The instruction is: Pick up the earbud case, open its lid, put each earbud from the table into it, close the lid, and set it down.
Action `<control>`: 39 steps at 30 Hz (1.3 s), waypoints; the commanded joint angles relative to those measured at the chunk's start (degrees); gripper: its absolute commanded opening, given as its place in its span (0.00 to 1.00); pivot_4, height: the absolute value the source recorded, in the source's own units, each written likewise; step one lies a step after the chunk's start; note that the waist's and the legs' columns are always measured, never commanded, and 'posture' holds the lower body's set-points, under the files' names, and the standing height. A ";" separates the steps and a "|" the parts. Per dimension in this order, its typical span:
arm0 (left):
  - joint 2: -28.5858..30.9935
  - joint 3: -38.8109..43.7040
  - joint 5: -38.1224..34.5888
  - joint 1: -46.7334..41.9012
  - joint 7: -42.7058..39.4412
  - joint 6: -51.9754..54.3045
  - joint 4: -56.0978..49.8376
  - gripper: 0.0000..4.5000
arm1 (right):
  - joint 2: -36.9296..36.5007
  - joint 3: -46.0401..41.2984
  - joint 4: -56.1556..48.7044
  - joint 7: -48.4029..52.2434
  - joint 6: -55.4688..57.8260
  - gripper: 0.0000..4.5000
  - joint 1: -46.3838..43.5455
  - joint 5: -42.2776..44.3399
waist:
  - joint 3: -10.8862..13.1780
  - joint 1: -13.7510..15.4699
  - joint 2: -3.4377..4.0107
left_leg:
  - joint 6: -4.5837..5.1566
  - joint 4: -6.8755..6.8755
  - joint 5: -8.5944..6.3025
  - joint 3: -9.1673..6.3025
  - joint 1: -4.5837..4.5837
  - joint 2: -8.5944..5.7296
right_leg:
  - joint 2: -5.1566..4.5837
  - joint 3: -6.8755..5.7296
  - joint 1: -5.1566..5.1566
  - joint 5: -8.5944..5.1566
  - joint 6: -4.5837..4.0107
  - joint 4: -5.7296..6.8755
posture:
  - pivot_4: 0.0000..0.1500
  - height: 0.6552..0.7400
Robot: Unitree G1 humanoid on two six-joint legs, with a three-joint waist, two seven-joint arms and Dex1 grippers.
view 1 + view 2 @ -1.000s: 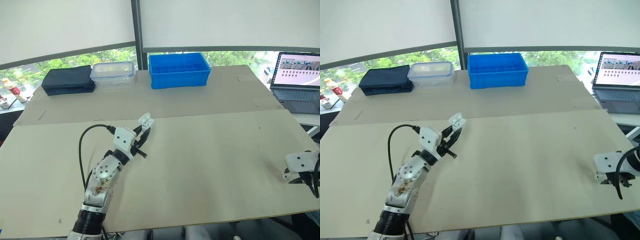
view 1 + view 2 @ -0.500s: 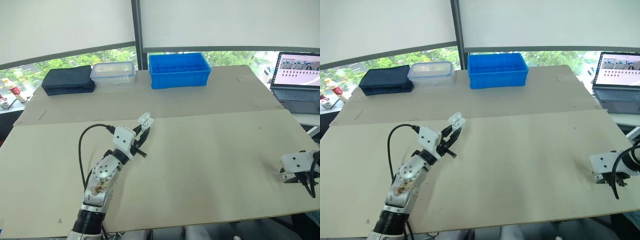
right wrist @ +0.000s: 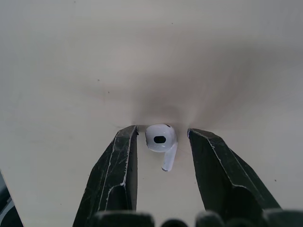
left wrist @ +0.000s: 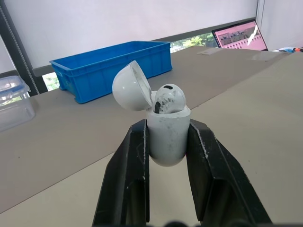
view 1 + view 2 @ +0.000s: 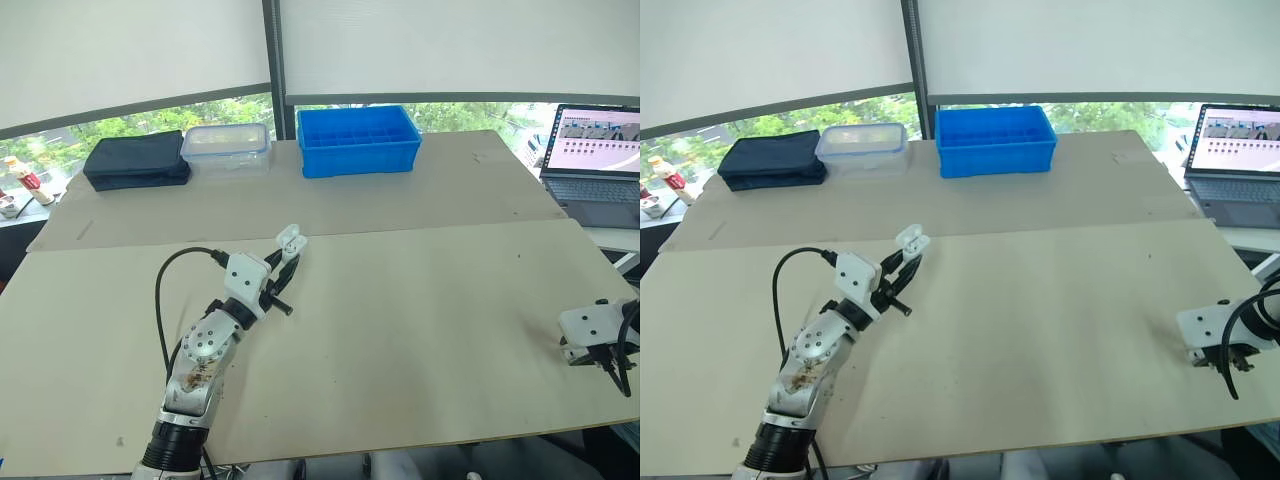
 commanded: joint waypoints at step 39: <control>0.80 1.00 -8.30 -15.43 -11.07 3.26 7.35 0.13 | 54.20 -20.04 -72.27 -45.19 83.30 0.08 -2.42 41.86 | -0.01 0.35 -0.05 | -0.60 0.26 0.43 -0.23 -1.62 -0.16 | 0.06 -0.08 -1.75 0.35 -0.16 0.25 | 1.00 1.00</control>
